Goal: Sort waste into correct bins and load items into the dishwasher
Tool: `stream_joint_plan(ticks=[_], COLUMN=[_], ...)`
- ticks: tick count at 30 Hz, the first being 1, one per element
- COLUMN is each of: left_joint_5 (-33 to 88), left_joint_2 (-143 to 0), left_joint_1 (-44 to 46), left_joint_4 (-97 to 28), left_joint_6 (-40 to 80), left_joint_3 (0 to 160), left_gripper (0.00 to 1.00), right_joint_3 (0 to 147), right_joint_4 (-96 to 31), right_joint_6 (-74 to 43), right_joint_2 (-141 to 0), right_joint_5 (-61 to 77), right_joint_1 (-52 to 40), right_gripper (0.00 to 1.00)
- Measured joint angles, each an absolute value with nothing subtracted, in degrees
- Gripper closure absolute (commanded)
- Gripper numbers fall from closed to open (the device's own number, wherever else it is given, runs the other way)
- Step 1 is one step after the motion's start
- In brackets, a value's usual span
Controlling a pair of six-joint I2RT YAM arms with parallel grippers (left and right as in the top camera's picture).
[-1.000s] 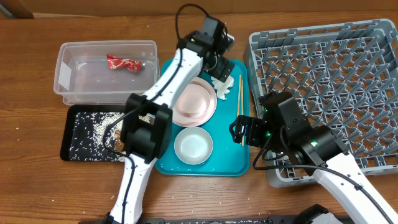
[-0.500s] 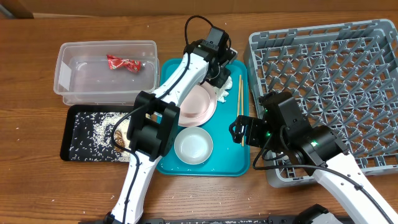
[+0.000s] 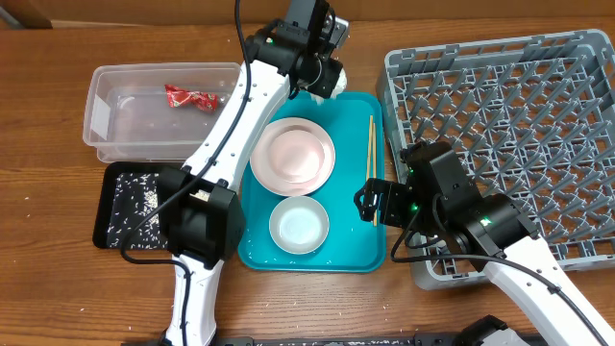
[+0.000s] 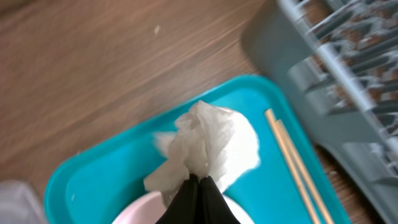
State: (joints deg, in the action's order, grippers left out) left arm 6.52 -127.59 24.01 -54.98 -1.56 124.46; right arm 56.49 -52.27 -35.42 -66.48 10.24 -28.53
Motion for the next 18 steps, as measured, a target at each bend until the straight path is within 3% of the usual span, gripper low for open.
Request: stream_joint_plan(ticks=[7, 16, 17, 18], left_joint_5=[0.34, -1.91, -2.11, -2.39], left_joint_2=[-126.26, -114.19, -113.78, -113.73], left_joint_1=[22.55, 8.19, 6.37, 4.64], left_joint_4=[-58.22, -70.39, -71.57, -72.60], left_joint_6=[3.16, 9.52, 9.89, 10.31], left_joint_3=[124.07, 124.16, 124.16, 124.16], left_gripper=[0.95, 0.96, 0.93, 0.79], right_joint_3=[56.49, 56.49, 56.49, 56.49], right_joint_4=[-53.98, -53.17, -53.15, -53.12], right_joint_6=[-35.33, -35.38, -35.33, -35.33], right_joint_2=[-66.48, -66.48, -66.48, -66.48], right_joint_5=[10.22, 10.22, 10.26, 10.22], right_joint_1=[-28.53, -28.51, -28.53, -28.53], right_gripper=[0.00, 0.00, 0.00, 0.00])
